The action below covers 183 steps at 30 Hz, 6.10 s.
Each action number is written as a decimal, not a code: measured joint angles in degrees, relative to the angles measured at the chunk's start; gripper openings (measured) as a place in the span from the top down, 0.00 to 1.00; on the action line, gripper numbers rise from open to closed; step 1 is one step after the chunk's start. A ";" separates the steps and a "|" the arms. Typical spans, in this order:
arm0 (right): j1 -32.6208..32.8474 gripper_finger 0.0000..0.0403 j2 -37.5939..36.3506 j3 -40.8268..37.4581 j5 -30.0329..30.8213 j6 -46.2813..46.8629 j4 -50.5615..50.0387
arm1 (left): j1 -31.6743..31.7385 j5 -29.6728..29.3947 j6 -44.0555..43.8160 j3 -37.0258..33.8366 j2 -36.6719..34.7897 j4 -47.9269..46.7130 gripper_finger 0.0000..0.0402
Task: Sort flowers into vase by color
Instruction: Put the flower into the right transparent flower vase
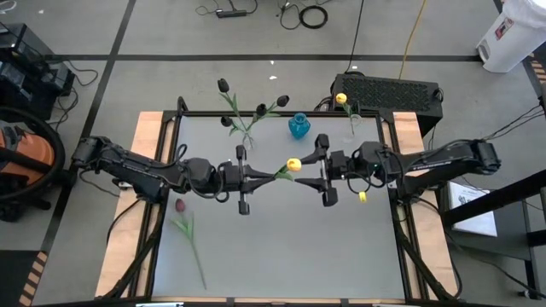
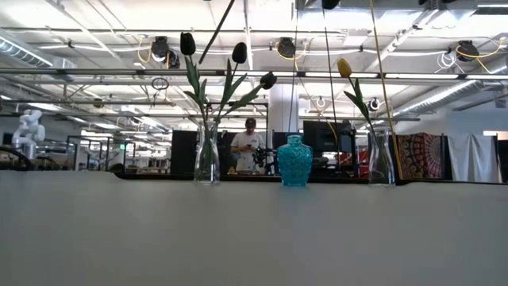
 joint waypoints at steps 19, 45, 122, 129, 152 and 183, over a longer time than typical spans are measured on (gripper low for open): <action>2.29 0.67 0.22 0.00 -0.27 -2.38 1.17 | 1.10 2.21 0.04 0.00 7.28 12.69 0.97; 2.93 0.54 4.64 0.00 0.05 -1.45 7.34 | 3.08 10.47 0.04 1.28 11.00 18.94 0.97; 2.91 0.99 -25.46 -0.02 22.52 -3.01 -30.39 | 0.95 -11.12 -1.53 3.17 3.39 -20.80 0.71; 2.73 0.99 -30.59 -0.02 38.04 -7.28 -37.23 | 0.66 -22.92 -5.54 3.15 -0.21 -36.07 0.71; -16.88 0.99 -29.18 -0.02 46.96 -8.65 -37.92 | -9.95 -44.38 -54.08 2.69 -10.61 -96.72 0.71; -33.62 0.99 -17.38 -0.02 38.34 -5.40 -33.49 | -11.34 -42.25 -55.58 -0.09 -10.57 -94.44 0.71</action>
